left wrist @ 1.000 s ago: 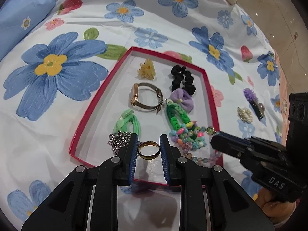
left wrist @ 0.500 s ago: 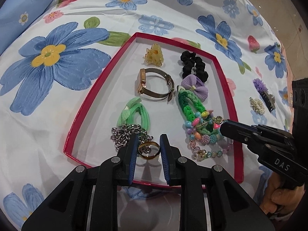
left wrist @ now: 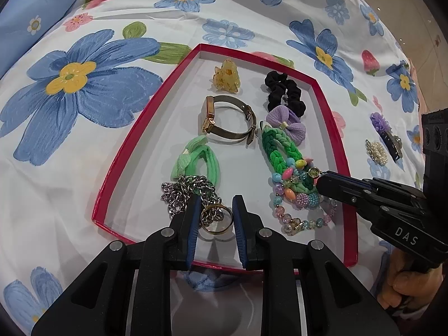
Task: Organize jewelry
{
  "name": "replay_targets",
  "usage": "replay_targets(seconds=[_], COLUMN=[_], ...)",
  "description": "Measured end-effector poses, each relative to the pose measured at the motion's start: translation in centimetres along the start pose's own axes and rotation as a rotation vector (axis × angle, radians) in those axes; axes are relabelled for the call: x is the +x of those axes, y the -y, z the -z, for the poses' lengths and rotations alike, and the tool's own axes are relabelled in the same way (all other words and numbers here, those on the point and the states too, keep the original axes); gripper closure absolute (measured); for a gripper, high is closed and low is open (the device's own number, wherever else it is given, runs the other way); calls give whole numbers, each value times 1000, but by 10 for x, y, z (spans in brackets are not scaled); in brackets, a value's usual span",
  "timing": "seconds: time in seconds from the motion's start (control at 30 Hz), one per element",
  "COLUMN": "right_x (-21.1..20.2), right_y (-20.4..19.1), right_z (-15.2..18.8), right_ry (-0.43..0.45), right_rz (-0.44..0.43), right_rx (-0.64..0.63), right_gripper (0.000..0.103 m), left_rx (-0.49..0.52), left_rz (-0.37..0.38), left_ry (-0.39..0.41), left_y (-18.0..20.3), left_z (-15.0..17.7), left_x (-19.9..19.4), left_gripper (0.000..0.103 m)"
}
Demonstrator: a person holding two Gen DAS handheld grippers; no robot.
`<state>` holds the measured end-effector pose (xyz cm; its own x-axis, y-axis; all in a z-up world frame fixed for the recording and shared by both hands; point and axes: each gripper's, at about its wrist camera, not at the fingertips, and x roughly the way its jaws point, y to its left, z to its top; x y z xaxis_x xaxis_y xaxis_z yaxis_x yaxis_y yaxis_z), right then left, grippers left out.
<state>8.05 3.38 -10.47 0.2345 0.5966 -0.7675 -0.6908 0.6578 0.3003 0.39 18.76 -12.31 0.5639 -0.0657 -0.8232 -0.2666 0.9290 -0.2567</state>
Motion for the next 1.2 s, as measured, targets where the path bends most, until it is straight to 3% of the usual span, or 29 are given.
replay_targets(seconds=[0.57,0.77,0.83,0.9,1.03,1.2], right_x=[-3,-9,-14,-20,-37,-60], right_y=[1,0,0,2,6,8], right_z=[2,2,2,2,0,1], right_ry=[6,19,30,47,90,156], right_rz=[-14,-17,-12,-10,-9,-20], right_rx=[12,17,19,28,46,65], right_gripper=[91,83,75,75,73,62], left_rx=[-17,-18,-26,-31,-55,-97], left_rz=[5,-11,-3,-6,-4,9], left_ry=[-1,22,32,45,58,88], left_y=[-2,3,3,3,2,1], left_z=[0,0,-1,-1,1,5], left_x=[-3,-16,-23,-30,-42,-61], left_gripper=[81,66,60,50,42,19])
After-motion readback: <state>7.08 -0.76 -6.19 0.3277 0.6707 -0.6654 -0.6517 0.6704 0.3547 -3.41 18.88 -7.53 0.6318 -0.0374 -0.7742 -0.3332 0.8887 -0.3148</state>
